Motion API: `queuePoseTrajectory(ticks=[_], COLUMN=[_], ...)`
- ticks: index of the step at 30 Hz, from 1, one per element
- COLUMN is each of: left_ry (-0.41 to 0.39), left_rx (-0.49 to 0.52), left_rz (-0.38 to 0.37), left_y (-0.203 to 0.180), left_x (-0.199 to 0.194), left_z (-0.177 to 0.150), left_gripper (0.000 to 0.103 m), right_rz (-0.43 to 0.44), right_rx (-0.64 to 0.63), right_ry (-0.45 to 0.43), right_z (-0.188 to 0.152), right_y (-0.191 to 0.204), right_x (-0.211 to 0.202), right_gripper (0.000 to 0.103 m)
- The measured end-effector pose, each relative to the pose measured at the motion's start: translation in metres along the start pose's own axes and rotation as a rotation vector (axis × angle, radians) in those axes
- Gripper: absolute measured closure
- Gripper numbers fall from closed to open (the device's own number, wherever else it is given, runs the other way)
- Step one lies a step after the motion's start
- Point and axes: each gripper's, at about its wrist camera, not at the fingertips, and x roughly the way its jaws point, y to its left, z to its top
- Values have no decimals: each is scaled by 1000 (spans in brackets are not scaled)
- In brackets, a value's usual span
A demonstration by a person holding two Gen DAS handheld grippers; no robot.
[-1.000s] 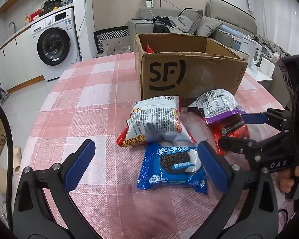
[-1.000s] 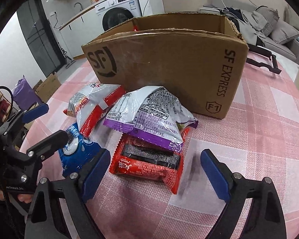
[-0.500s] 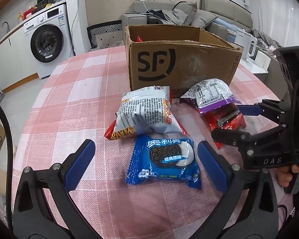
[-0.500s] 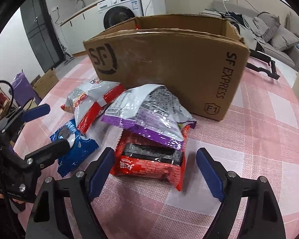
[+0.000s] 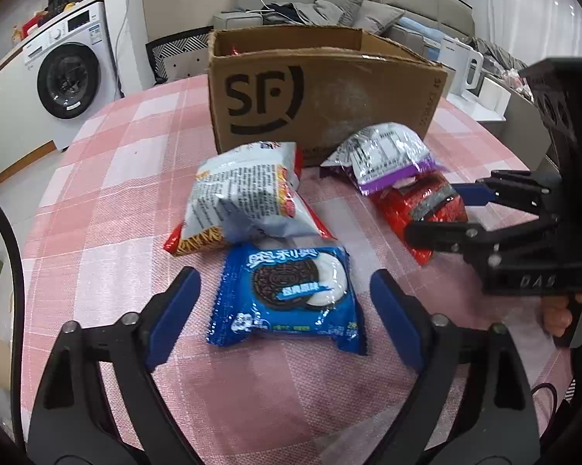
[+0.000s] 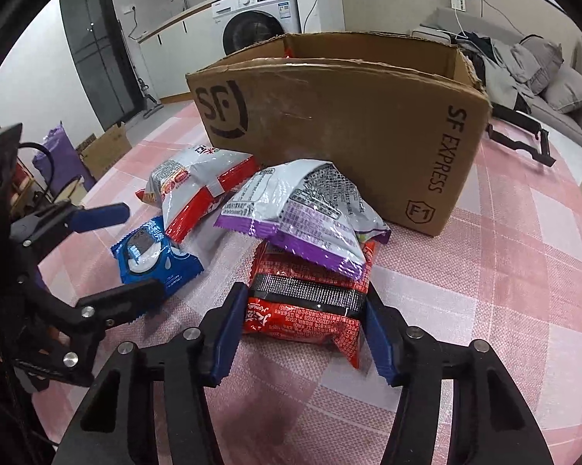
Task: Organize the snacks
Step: 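Grasp the red wafer pack with the right tool while the left grasps the blue Oreo pack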
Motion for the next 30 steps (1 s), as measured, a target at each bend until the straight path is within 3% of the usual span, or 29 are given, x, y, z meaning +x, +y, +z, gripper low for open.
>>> queuePoseTrajectory(ticks=[5,16,30], left_ry=[24,40,10], left_rx=[6,9,-23], left_rz=[-13,-75,-107], left_y=[-1,-1,3], left_x=[5,8,-1], left_z=[-2,-6,-3], left_gripper=[30,56,57], right_rz=[63,74,93], right_rx=[46,30,13], right_ry=[-11,-8,-18], right_z=[-1,-1,0], right_y=[-16,-16,-10], right_x=[-8,-10,-10], right_gripper=[46,46,46])
